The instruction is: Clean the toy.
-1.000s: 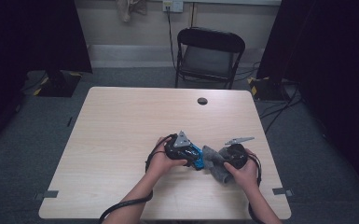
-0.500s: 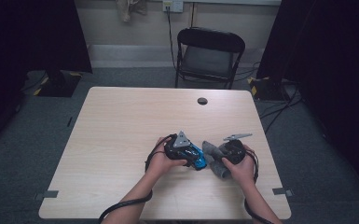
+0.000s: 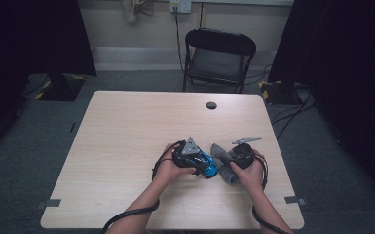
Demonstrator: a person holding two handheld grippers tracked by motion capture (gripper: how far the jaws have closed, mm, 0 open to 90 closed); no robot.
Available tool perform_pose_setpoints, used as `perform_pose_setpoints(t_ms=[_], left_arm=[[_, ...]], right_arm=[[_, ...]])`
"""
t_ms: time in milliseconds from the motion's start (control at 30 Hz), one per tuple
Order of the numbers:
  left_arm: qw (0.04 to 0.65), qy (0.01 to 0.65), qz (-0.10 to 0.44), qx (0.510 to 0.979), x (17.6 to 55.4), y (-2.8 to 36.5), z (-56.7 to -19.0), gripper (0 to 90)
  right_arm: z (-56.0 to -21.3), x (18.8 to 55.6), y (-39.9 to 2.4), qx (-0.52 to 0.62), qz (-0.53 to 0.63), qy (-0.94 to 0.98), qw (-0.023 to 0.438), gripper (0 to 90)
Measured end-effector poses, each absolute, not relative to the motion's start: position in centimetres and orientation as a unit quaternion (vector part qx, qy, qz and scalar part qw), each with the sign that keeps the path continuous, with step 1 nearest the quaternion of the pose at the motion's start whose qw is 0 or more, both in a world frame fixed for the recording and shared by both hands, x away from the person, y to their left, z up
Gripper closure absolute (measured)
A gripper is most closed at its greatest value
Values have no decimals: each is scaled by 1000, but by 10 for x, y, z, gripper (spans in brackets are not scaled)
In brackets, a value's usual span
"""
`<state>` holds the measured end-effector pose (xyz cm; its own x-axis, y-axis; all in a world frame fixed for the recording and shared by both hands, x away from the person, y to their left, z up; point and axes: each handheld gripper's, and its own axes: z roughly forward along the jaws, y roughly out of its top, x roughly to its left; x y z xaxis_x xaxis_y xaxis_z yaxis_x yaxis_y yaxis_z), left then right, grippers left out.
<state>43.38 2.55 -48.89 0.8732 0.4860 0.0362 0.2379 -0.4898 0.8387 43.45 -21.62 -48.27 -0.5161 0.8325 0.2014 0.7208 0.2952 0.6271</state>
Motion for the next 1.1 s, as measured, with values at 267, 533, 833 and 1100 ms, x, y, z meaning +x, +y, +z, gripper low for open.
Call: perform_pose_setpoints(t_ms=[267,533,833,1100], left_arm=[[457,210,132,854,434,25,-488,251],[455,208,131,856,433,23,-488,251],[452,203,130,859,434,23,-487,250],[444,206,121,864,436,24,-484,252]], right_arm=[[-477,436,-219,493,329,801,84,675],[-471,436,-229,509,329,790,95,629],[-473,440,-230,505,323,792,118,398],[-463,438,-233,485,319,803,137,371]])
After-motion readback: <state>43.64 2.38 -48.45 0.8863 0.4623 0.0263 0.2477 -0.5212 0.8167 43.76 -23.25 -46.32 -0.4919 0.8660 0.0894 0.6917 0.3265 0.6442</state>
